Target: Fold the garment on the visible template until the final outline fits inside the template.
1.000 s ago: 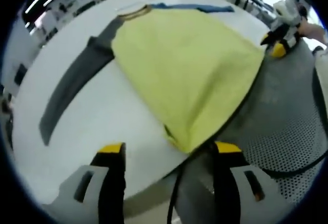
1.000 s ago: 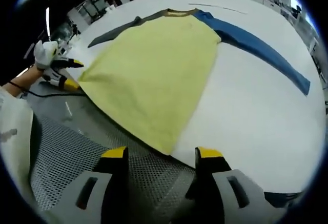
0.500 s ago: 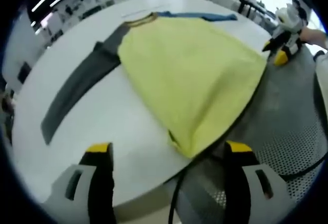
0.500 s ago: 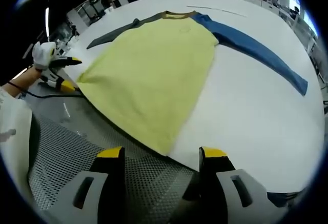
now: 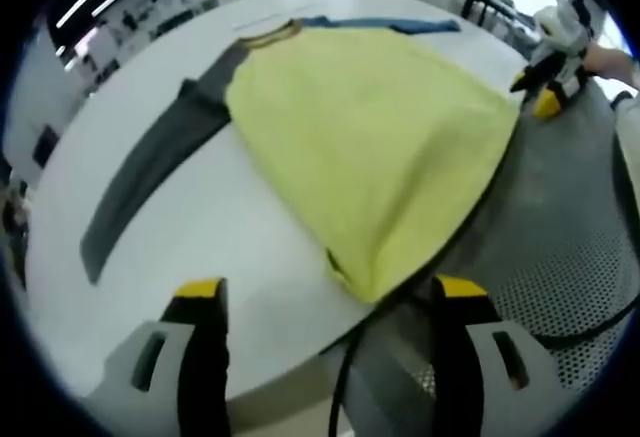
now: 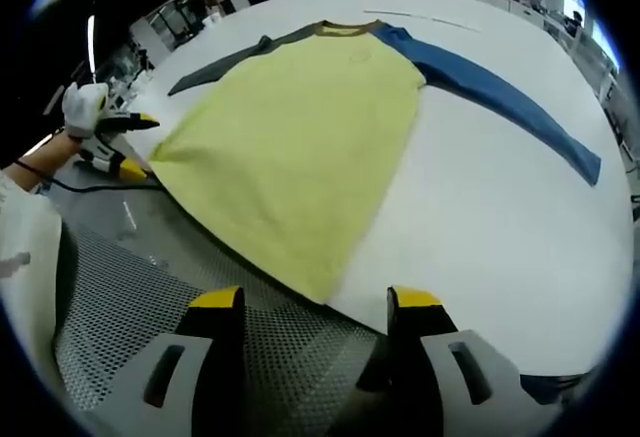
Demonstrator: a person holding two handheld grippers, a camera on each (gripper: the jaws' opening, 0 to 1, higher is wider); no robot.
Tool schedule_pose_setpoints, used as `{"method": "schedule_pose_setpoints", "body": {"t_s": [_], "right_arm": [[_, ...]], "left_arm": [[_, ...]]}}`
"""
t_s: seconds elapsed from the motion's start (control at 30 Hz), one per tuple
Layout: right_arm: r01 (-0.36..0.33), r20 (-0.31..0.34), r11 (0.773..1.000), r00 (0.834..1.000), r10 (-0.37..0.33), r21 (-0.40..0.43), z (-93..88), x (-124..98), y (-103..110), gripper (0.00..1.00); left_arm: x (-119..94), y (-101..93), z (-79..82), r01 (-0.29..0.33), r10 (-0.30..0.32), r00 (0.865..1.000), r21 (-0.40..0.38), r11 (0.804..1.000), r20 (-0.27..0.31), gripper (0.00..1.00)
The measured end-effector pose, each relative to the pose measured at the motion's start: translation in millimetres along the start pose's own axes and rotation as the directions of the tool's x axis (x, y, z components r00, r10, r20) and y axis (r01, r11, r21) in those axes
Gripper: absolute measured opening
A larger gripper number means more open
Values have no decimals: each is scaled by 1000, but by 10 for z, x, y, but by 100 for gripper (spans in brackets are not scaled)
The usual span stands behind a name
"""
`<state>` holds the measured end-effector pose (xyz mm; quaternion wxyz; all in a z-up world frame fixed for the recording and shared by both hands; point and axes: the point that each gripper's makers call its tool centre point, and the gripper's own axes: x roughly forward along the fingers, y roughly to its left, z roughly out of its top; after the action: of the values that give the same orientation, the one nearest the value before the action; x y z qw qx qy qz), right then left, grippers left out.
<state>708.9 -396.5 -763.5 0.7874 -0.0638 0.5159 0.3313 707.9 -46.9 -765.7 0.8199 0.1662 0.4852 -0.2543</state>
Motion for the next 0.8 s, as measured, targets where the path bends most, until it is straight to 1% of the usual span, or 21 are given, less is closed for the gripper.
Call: {"method": "schedule_pose_setpoints", "body": {"t_s": [0.2, 0.4, 0.53, 0.67, 0.8], "right_arm": [[4, 2, 1000, 1000, -4, -2, 5, -3, -9, 58], [9, 6, 1000, 1000, -9, -4, 10, -11, -37, 58], [19, 12, 1000, 1000, -18, -7, 17, -31, -86, 58], [30, 27, 999, 999, -30, -18, 43, -63, -145, 58], [34, 71, 999, 997, -31, -34, 111, -82, -188, 59]], "left_arm": [[11, -9, -22, 4, -4, 1000, 3, 1000, -11, 78], [10, -15, -13, 5, -4, 1000, 9, 1000, -12, 77], [-1, -15, 21, 5, -5, 1000, 11, 1000, -6, 77], [-40, -20, 112, 5, -5, 1000, 12, 1000, 15, 77], [-49, -27, 202, 22, -21, 998, -26, 999, 55, 77]]}}
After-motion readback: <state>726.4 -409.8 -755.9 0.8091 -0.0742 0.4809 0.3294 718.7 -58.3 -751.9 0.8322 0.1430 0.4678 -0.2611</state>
